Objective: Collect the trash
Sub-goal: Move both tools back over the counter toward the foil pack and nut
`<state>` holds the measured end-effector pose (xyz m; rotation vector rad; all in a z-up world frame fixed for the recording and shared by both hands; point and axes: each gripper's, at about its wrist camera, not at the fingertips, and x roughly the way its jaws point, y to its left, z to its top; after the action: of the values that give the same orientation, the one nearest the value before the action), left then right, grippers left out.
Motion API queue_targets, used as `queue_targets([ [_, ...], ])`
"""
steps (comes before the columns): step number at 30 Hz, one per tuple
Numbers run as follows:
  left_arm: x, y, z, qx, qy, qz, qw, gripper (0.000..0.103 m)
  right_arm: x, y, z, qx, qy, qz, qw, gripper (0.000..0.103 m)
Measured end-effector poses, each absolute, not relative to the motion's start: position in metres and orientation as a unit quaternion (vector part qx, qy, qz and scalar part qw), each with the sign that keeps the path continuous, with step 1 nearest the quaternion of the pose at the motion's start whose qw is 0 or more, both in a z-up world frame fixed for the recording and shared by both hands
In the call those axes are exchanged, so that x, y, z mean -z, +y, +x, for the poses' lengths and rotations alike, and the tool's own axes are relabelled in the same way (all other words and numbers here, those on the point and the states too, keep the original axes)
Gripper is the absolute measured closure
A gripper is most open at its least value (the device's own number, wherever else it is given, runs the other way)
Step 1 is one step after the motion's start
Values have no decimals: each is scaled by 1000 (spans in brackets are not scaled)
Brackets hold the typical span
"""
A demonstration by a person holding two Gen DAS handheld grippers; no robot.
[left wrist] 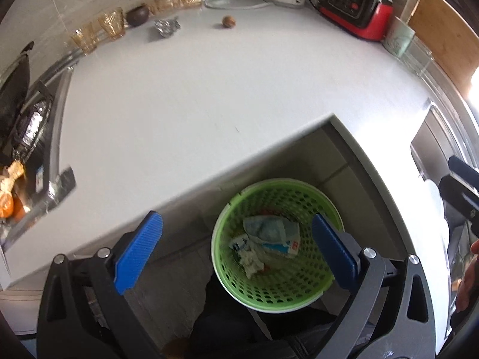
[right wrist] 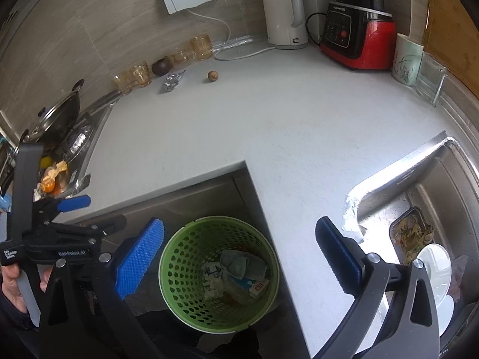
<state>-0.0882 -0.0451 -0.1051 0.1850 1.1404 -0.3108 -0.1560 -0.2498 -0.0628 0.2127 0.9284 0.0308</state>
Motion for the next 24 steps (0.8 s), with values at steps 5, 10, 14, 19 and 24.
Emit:
queue_targets([
  [5, 92, -30, -54, 134, 518, 77, 842, 8, 62, -241, -127, -11, 451, 102, 886, 2],
  [10, 79, -9, -2, 119, 502, 53, 855, 8, 61, -231, -88, -3, 452, 105, 886, 2],
  [14, 76, -1, 43, 115, 497, 38, 859, 8, 58, -223, -49, 6, 447, 107, 888, 2],
  [19, 73, 0, 101, 116, 487, 20, 865, 8, 56, -214, 1, 12, 440, 109, 891, 2],
  [24, 76, -5, 155, 116, 484, 16, 867, 8, 62, -201, 52, 15, 441, 92, 893, 2],
])
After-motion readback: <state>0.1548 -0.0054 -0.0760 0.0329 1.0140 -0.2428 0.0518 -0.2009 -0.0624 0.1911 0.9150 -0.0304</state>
